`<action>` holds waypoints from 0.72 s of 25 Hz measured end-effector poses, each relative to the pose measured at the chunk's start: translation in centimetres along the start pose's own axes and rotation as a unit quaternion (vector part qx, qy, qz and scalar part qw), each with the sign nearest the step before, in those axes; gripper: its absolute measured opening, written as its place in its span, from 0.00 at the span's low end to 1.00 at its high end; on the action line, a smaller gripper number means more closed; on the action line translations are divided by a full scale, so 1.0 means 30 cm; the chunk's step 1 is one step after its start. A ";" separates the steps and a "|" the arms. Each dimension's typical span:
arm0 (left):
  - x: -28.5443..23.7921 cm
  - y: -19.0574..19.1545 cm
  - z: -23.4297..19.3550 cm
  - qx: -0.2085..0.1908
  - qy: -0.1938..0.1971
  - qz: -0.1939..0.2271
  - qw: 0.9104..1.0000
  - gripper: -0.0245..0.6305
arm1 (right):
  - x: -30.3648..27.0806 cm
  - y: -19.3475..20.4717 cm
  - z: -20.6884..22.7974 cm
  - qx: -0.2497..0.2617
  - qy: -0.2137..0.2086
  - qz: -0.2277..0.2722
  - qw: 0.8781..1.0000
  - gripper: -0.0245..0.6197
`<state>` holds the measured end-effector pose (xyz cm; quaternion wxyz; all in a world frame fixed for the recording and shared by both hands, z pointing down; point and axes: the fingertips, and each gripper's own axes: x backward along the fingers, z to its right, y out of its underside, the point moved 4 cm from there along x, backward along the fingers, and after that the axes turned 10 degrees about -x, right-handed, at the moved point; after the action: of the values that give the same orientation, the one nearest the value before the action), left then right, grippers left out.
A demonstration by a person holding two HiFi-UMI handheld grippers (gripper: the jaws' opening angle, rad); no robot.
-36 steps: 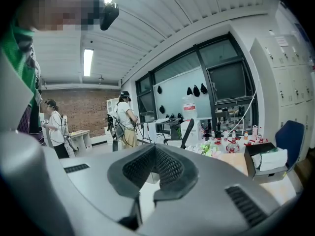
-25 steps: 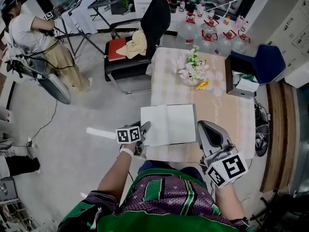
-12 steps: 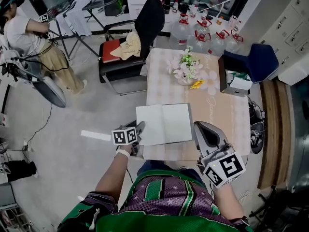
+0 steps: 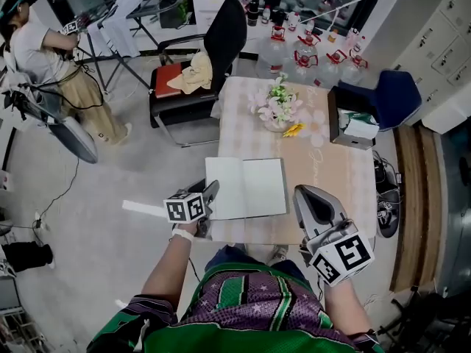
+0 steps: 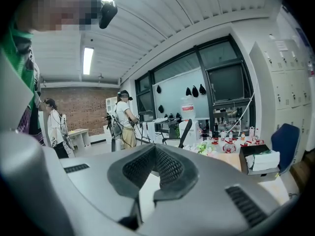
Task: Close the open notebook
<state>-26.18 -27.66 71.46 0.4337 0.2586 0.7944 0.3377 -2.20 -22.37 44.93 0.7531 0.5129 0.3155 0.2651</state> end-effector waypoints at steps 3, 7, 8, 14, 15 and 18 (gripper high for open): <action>0.002 -0.030 0.049 -0.007 -0.002 0.012 1.000 0.31 | 0.027 -0.010 0.030 -0.002 -0.006 0.004 1.000 0.04; -0.001 -0.067 0.116 -0.013 -0.008 0.024 1.000 0.31 | 0.073 -0.031 0.070 -0.002 -0.015 0.011 1.000 0.04; -0.004 -0.075 0.133 -0.015 -0.008 0.027 0.999 0.31 | 0.087 -0.037 0.082 -0.001 -0.016 0.013 1.000 0.04; -0.015 -0.117 0.220 -0.023 -0.012 0.032 0.999 0.31 | 0.166 -0.074 0.156 -0.003 -0.017 0.026 1.000 0.04; -0.018 -0.121 0.232 -0.026 -0.013 0.031 0.999 0.31 | 0.177 -0.079 0.167 -0.004 -0.016 0.028 0.999 0.04; -0.030 -0.131 0.268 -0.032 -0.011 0.029 0.999 0.31 | 0.205 -0.088 0.192 -0.007 -0.017 0.033 0.999 0.04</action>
<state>-19.25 -28.29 65.74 0.4401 0.2714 0.7704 0.3730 6.36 -22.30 42.80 0.7529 0.5218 0.2841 0.2832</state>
